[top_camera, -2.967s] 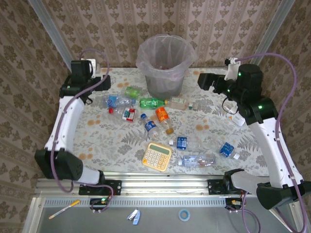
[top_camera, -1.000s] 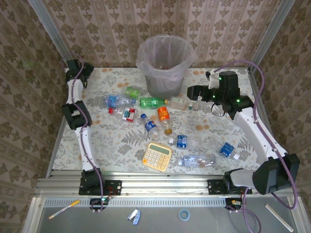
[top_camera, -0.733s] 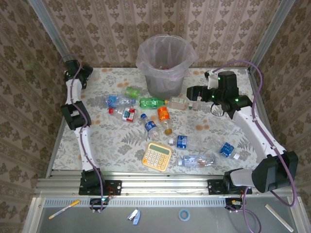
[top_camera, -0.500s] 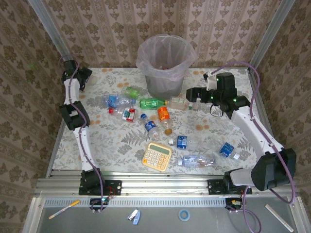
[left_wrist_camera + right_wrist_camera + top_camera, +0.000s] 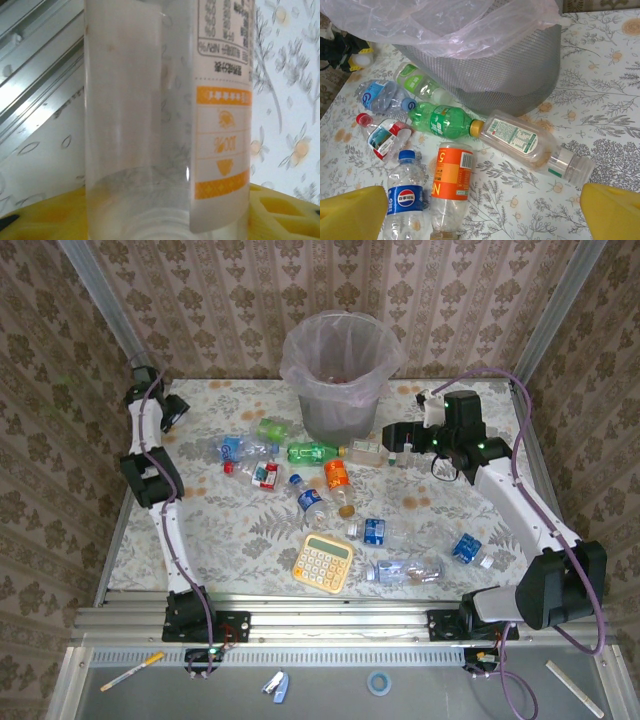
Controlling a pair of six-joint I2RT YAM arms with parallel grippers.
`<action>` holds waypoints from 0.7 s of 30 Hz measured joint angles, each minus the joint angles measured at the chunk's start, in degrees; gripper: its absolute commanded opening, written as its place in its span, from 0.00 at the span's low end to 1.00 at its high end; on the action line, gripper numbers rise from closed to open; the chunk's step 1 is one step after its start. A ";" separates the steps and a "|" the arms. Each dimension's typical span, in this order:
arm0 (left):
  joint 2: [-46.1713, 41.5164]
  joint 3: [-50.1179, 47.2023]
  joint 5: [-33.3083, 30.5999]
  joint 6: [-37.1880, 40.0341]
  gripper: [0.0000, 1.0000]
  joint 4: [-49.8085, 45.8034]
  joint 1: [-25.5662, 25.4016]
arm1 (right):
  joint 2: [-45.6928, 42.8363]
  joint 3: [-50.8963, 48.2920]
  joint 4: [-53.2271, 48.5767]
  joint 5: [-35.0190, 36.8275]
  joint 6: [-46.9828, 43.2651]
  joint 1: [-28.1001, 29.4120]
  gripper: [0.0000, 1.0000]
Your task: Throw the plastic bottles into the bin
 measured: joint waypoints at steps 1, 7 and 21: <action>-0.57 -0.66 -0.59 0.79 0.51 -0.74 -0.22 | 0.00 0.02 0.00 0.00 -0.13 0.00 1.00; -12.74 -18.80 -4.96 7.04 0.47 0.46 -3.28 | -1.31 -0.15 -0.20 0.07 -0.15 0.00 1.00; -67.91 -65.13 3.23 13.49 0.51 49.09 -18.71 | -13.51 -3.61 -0.44 4.09 -0.09 -0.37 1.00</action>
